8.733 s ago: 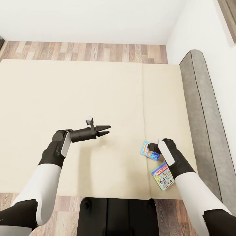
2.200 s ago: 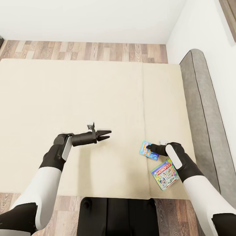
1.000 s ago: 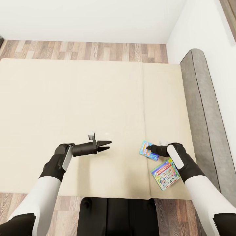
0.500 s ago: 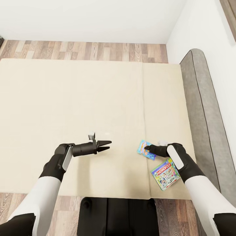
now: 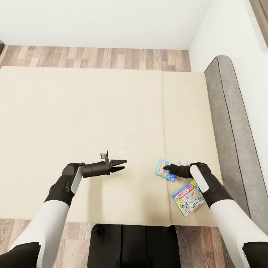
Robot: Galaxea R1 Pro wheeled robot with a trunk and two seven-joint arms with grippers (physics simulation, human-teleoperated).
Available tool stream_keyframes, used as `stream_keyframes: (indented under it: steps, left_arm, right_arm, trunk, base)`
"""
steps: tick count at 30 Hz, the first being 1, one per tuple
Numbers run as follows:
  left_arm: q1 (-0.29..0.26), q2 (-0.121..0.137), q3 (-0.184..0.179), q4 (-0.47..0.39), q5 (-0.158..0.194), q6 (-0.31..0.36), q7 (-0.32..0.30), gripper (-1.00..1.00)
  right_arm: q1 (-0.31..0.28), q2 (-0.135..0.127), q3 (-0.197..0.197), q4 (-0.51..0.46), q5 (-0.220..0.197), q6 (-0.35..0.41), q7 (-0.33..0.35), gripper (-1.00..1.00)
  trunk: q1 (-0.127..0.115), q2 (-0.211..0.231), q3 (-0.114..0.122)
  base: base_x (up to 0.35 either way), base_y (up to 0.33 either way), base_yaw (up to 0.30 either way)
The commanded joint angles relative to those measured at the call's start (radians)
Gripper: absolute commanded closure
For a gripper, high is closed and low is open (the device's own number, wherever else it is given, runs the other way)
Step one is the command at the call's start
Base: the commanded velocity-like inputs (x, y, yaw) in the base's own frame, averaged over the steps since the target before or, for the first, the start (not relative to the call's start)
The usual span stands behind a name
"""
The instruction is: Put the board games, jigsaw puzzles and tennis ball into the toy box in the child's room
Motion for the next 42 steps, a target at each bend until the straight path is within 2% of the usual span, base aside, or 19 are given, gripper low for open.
stream_keyframes:
  steps: [1,19,26,38,42]
  left_arm:
    - [0.000,-0.001,0.002,0.000,-0.002,0.007,-0.003,-1.00]
    - [0.000,-0.001,0.004,0.000,-0.002,0.007,-0.003,-1.00]
    - [0.003,0.001,0.004,-0.001,-0.002,0.007,-0.003,-1.00]
    - [0.007,0.042,0.003,-0.002,-0.001,0.007,-0.006,-1.00]
    - [0.008,0.072,0.003,-0.004,0.000,0.007,-0.008,-1.00]
  right_arm:
    - [0.000,-0.001,0.003,-0.001,-0.008,0.002,-0.007,-1.00]
    - [0.000,-0.001,0.007,-0.009,-0.018,0.004,-0.002,-1.00]
    - [0.000,0.009,0.010,-0.013,-0.018,0.003,0.003,-1.00]
    - [-0.002,0.017,0.011,-0.015,-0.017,0.002,0.004,-1.00]
    - [-0.002,0.018,0.012,-0.015,-0.017,0.002,0.004,-1.00]
  trunk:
    - [0.001,-0.002,-0.001]
    - [0.001,-0.002,-0.001]
    - [0.001,-0.002,-0.001]
    - [0.001,-0.002,-0.001]
    - [0.001,-0.002,-0.001]
  base:
    - [0.000,0.000,0.000]
    - [0.000,0.000,0.000]
    - [0.000,0.000,0.000]
    - [0.000,0.000,0.000]
    - [0.000,0.000,0.000]
